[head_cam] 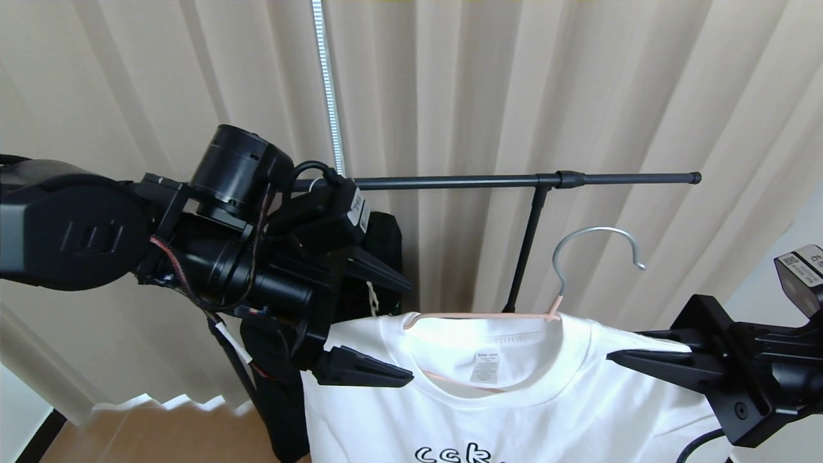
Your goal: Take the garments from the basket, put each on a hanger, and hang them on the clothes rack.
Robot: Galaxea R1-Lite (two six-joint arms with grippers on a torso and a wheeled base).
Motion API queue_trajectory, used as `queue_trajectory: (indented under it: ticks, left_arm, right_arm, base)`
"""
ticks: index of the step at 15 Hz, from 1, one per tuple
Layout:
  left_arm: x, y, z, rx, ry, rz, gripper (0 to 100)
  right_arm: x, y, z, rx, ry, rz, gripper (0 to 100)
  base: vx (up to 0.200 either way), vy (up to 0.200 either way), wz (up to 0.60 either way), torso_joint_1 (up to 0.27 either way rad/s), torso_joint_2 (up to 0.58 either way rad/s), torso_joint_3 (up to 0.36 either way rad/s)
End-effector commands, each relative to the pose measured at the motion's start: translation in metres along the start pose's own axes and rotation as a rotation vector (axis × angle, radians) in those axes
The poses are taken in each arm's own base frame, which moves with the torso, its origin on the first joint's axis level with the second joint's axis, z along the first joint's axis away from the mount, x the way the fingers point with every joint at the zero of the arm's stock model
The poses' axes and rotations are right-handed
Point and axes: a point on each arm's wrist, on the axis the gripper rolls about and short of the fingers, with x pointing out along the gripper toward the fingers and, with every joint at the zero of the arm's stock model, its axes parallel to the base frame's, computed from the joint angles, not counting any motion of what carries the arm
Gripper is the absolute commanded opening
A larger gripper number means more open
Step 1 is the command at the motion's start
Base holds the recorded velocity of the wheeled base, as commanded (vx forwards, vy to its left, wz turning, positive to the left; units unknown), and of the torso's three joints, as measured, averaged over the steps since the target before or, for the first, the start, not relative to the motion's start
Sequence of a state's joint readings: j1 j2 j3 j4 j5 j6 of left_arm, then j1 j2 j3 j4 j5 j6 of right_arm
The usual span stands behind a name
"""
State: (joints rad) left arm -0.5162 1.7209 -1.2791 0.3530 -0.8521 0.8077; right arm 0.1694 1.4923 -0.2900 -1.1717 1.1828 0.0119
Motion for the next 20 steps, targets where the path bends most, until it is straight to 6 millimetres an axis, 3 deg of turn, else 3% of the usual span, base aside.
queue_trajectory:
  ticks: [1, 20]
  left_arm:
    - [0.01, 0.002, -0.005, -0.015, 0.011, -0.025, 100]
    - [0.033, 0.004, -0.007, -0.022, 0.022, -0.081, 100]
  right_arm:
    - [0.0, 0.001, 0.001, -0.002, -0.001, 0.001, 0]
    - [-0.002, 0.007, 0.005, -0.025, -0.011, 0.007, 0]
  base:
    - [0.0, 0.0, 0.0, 0.0, 0.0, 0.0]
    - [0.0, 0.0, 0.0, 0.0, 0.0, 0.0]
